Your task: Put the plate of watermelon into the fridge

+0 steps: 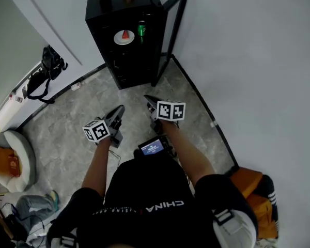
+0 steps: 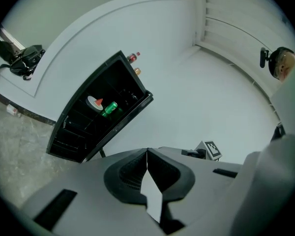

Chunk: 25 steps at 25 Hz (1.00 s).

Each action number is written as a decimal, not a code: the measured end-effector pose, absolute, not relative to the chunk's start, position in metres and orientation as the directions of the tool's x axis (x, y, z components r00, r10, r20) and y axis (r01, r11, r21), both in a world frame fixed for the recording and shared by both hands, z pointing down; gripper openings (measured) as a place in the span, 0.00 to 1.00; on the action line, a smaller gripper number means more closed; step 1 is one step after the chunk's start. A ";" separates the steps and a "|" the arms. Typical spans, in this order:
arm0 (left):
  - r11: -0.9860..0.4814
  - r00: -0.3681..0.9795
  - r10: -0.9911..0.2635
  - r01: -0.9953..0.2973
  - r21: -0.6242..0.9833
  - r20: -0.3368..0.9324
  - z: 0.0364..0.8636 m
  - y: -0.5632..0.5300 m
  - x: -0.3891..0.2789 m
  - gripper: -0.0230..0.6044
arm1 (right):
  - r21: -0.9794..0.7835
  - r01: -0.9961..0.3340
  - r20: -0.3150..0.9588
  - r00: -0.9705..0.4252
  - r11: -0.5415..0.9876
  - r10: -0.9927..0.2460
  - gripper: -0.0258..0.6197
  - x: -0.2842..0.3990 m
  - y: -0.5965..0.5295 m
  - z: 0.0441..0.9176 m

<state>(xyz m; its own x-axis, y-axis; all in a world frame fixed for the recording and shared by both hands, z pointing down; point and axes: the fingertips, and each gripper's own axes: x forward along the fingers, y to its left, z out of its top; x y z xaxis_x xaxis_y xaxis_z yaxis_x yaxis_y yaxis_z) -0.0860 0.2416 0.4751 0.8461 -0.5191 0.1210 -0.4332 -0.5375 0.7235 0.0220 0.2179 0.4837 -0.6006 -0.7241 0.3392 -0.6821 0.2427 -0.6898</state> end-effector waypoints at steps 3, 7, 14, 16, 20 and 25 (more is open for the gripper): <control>-0.541 0.849 -0.519 -0.419 0.729 0.102 0.472 0.252 -0.082 0.06 | -0.685 -0.686 0.341 -0.600 0.246 -0.723 0.06 0.025 0.231 0.483; -0.551 0.842 -0.530 -0.431 0.715 0.099 0.467 0.260 -0.070 0.06 | -0.674 -0.686 0.331 -0.611 0.273 -0.719 0.06 0.037 0.235 0.473; -0.533 0.831 -0.541 -0.457 0.712 0.128 0.467 0.261 -0.038 0.06 | -0.662 -0.682 0.318 -0.630 0.310 -0.708 0.06 0.073 0.236 0.460; -0.530 0.829 -0.542 -0.461 0.712 0.134 0.466 0.265 -0.031 0.06 | -0.654 -0.686 0.325 -0.634 0.317 -0.702 0.06 0.080 0.239 0.461; -0.550 0.834 -0.536 -0.463 0.695 0.132 0.457 0.272 -0.021 0.06 | -0.649 -0.684 0.326 -0.646 0.333 -0.691 0.06 0.080 0.244 0.458; -0.558 0.827 -0.546 -0.476 0.680 0.131 0.455 0.266 -0.021 0.06 | -0.642 -0.677 0.322 -0.665 0.361 -0.674 0.06 0.071 0.237 0.457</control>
